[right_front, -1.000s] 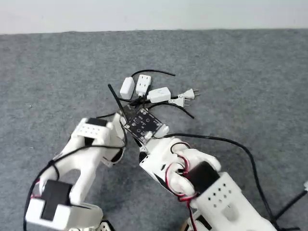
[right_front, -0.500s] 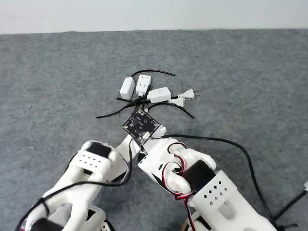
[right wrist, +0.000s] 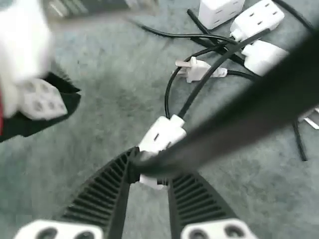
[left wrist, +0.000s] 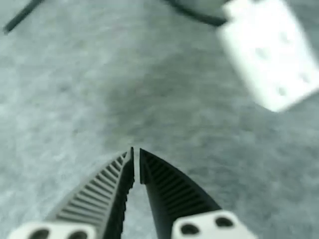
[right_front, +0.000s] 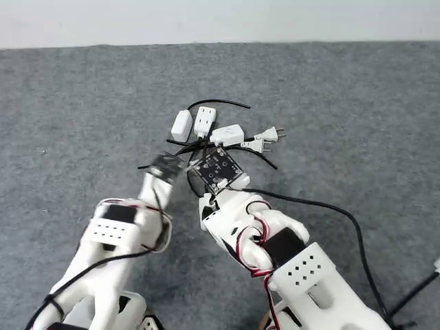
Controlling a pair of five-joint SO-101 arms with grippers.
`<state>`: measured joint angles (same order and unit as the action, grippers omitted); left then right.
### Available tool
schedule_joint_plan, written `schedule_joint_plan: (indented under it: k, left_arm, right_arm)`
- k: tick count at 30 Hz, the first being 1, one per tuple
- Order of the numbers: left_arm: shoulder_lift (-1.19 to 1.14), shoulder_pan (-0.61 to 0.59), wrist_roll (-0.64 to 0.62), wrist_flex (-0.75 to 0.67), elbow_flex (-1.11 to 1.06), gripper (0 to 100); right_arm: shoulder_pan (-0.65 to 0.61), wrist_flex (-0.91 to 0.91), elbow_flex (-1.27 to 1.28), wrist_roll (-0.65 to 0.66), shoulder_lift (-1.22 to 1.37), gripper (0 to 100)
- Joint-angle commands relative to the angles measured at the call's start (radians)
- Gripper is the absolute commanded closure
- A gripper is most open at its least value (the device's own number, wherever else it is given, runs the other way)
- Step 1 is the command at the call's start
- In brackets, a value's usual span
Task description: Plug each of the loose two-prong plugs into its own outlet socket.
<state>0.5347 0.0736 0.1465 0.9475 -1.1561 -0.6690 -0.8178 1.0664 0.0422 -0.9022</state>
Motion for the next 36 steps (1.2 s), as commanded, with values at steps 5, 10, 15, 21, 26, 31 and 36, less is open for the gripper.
schedule_joint_plan:
  k: [5,10,15,21,26,31,36]
  left_arm:
    - [0.025,-0.178,-0.081,-0.018,0.053,98]
    - [0.020,-0.175,-0.068,-0.017,0.051,98]
    - [0.018,-0.175,-0.068,-0.017,0.051,98]
    - [0.018,-0.173,-0.068,-0.017,0.051,98]
    - [0.018,-0.173,-0.068,-0.017,0.051,98]
    - [0.018,-0.173,-0.068,-0.017,0.051,98]
    - [0.018,-0.173,-0.068,-0.015,0.051,98]
  right_arm:
    - [0.042,0.378,0.132,-0.129,0.004,99.0]
    - [0.042,0.418,0.155,-0.127,0.004,98.9]
    - [0.042,0.443,0.178,-0.110,0.035,99.1]
    - [0.047,0.495,0.158,-0.092,0.156,99.1]
    - [0.050,0.498,0.137,-0.091,0.196,99.1]
    - [0.070,0.498,0.138,-0.086,0.203,99.1]
    - [0.087,0.499,0.137,-0.086,0.203,99.1]
